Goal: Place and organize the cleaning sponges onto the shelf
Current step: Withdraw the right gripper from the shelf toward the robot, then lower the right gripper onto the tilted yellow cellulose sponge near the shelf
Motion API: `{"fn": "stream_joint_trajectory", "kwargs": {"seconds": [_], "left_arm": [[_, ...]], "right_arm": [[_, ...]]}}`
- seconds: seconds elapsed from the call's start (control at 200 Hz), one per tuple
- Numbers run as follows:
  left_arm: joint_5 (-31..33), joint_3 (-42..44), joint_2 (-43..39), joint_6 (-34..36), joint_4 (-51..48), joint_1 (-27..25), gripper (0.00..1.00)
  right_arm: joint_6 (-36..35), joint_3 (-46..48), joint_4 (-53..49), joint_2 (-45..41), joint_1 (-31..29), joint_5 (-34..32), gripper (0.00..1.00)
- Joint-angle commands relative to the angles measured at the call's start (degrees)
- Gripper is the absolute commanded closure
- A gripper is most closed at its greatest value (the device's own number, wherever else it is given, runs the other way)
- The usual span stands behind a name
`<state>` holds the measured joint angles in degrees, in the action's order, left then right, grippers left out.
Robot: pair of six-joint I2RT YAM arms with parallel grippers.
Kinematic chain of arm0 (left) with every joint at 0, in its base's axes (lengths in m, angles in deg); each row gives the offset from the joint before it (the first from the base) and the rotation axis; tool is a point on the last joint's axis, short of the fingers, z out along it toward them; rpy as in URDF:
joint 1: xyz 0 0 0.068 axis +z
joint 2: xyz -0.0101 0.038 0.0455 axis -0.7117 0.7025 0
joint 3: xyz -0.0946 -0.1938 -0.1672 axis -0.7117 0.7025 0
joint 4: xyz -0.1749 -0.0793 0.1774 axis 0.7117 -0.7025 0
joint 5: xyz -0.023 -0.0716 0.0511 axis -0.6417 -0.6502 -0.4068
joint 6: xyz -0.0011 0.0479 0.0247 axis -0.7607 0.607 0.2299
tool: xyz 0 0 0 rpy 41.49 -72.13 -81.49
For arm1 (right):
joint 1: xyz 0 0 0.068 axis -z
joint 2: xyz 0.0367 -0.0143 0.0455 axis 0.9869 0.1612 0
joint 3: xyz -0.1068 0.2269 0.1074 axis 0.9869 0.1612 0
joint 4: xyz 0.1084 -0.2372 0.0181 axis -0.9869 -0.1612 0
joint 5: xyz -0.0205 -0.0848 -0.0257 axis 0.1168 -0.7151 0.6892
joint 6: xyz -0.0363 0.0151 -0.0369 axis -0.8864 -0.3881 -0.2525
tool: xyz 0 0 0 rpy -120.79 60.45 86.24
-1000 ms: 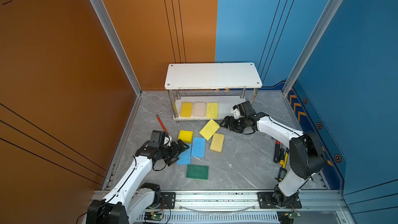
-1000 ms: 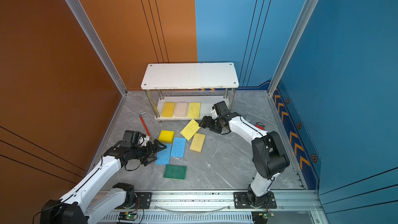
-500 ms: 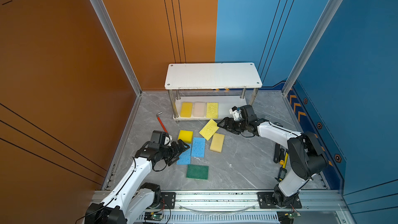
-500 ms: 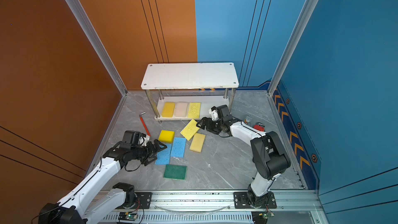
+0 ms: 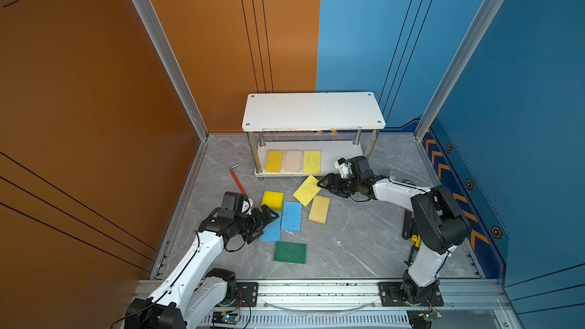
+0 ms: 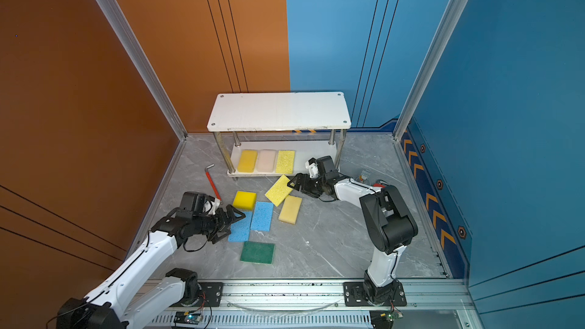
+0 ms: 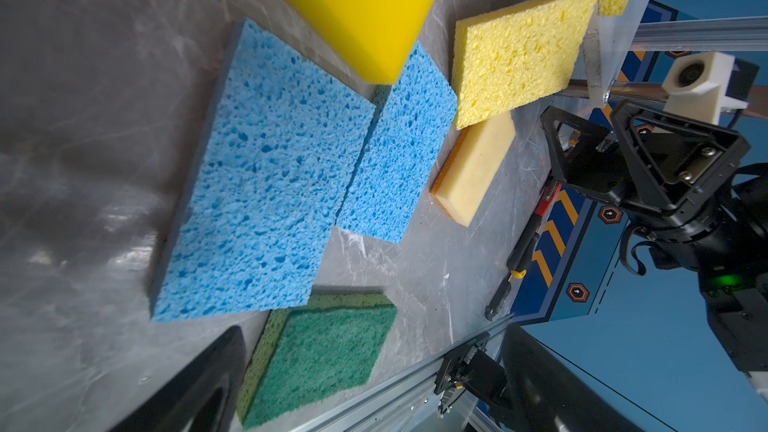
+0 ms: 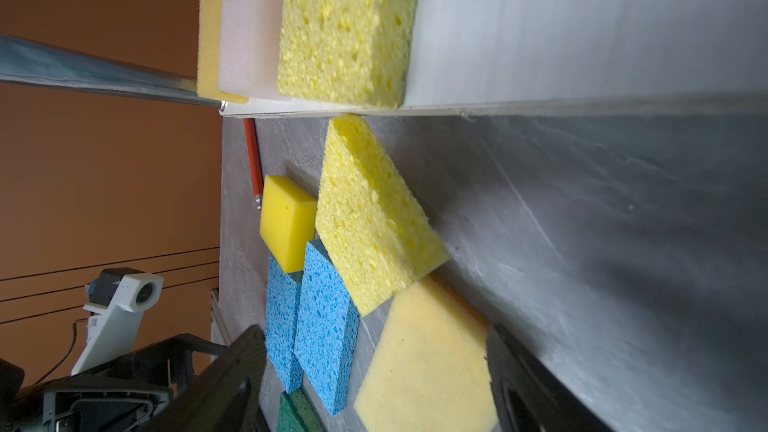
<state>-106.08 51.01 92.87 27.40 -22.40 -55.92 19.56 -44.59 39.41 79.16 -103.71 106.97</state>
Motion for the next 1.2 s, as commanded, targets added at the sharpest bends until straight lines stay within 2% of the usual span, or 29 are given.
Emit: {"fn": "stream_joint_trajectory", "kwargs": {"seconds": [0.0,0.761,0.986,1.116,1.191], "left_arm": [[0.6,0.0,-0.1,-0.2,-0.1,-0.3,0.03],[-0.6,1.2,-0.6,0.8,-1.2,2.1,0.03],[-0.7,0.2,1.1,1.6,-1.2,2.5,0.03],[-0.6,-0.3,2.3,2.1,-1.2,2.6,0.03],[-0.7,-0.7,3.1,2.6,-1.2,2.7,0.03]], "right_arm": [[1.1,-1.8,1.5,2.1,-0.7,0.7,0.17],[2.6,-9.5,1.9,10.2,-2.7,1.0,0.29],[2.7,-9.7,1.8,10.5,-2.4,0.7,0.39],[2.6,-10.0,1.3,10.2,-2.0,0.7,0.58],[2.7,-9.9,1.2,10.1,-1.8,0.6,0.62]]}}
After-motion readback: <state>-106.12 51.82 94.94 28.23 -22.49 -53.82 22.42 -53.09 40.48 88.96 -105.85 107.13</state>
